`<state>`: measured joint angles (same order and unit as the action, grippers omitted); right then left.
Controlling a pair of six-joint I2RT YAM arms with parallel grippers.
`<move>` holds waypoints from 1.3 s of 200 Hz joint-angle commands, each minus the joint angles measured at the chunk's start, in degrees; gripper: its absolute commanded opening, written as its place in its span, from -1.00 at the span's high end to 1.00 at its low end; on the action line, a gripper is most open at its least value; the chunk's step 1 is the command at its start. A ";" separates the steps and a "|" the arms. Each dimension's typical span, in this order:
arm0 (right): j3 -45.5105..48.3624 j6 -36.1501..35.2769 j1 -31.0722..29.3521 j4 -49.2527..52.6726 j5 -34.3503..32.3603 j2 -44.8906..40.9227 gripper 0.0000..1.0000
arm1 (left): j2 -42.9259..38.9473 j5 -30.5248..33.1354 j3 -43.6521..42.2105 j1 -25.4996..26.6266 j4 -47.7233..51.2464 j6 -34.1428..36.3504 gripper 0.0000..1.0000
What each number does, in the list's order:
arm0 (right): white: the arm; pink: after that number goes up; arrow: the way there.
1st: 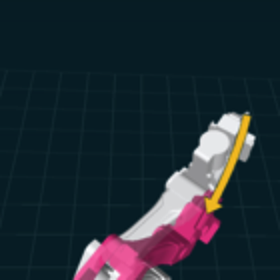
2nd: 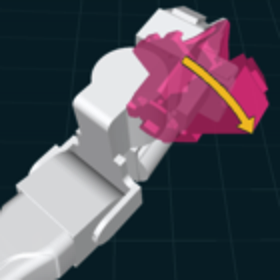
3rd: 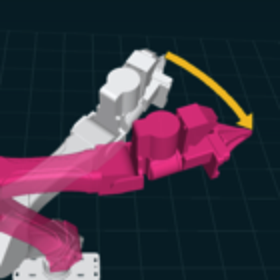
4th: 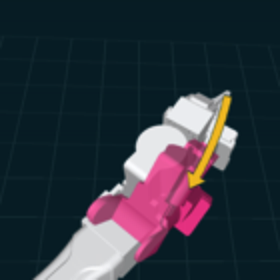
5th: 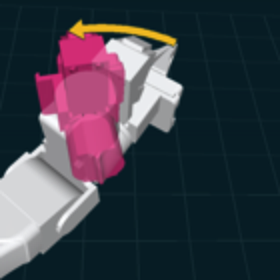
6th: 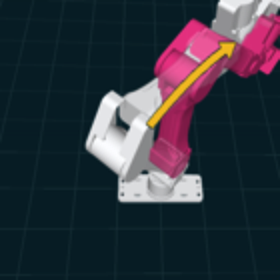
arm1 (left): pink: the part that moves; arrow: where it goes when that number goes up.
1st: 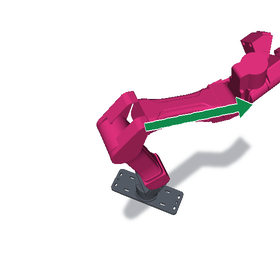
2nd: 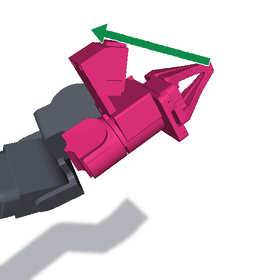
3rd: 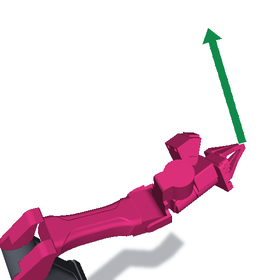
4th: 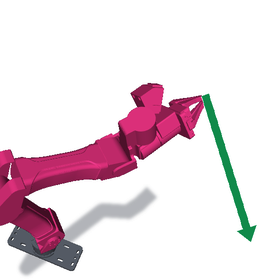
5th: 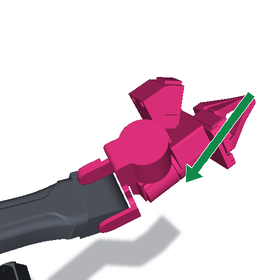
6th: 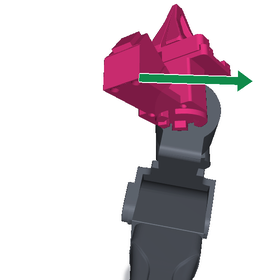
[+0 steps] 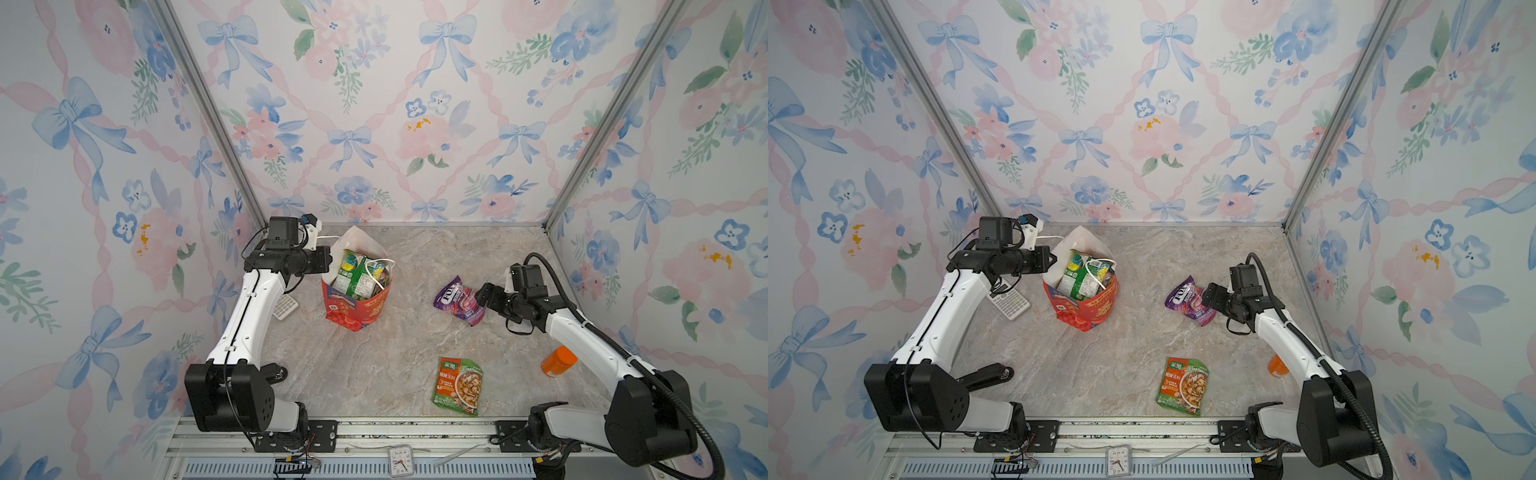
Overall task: Place the snacks into the paper bag
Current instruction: 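Withdraw the right gripper toward the purple FOX'S berries packet, then lower the right gripper onto the purple berries packet and close it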
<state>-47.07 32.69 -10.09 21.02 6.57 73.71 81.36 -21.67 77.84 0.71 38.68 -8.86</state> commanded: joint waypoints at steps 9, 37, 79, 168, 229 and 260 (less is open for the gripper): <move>2.41 2.73 2.28 -7.16 3.26 2.34 -0.74 | -0.69 0.27 -1.19 -0.45 0.61 0.24 1.00; 3.30 2.73 2.53 -9.84 3.29 4.90 -0.63 | -1.12 1.10 -1.38 -0.45 0.61 0.34 1.00; 2.61 2.73 3.75 -12.82 3.68 10.10 -0.50 | -0.54 0.22 -1.03 -0.53 0.61 0.32 1.00; 1.92 5.36 4.37 -19.17 6.99 19.37 -0.31 | -0.54 0.74 -0.68 -0.53 0.61 0.16 1.00; 1.86 6.91 4.44 -22.73 9.23 23.28 0.09 | -0.37 0.36 -0.70 -0.52 0.61 0.03 1.00; 1.81 7.01 4.38 -23.27 9.86 22.66 0.46 | -0.37 0.49 -0.48 -0.53 0.61 -0.11 1.00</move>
<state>-45.01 39.51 -6.04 -2.33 15.70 95.61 81.25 -21.67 77.71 0.71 38.65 -8.86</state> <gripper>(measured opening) 0.329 0.048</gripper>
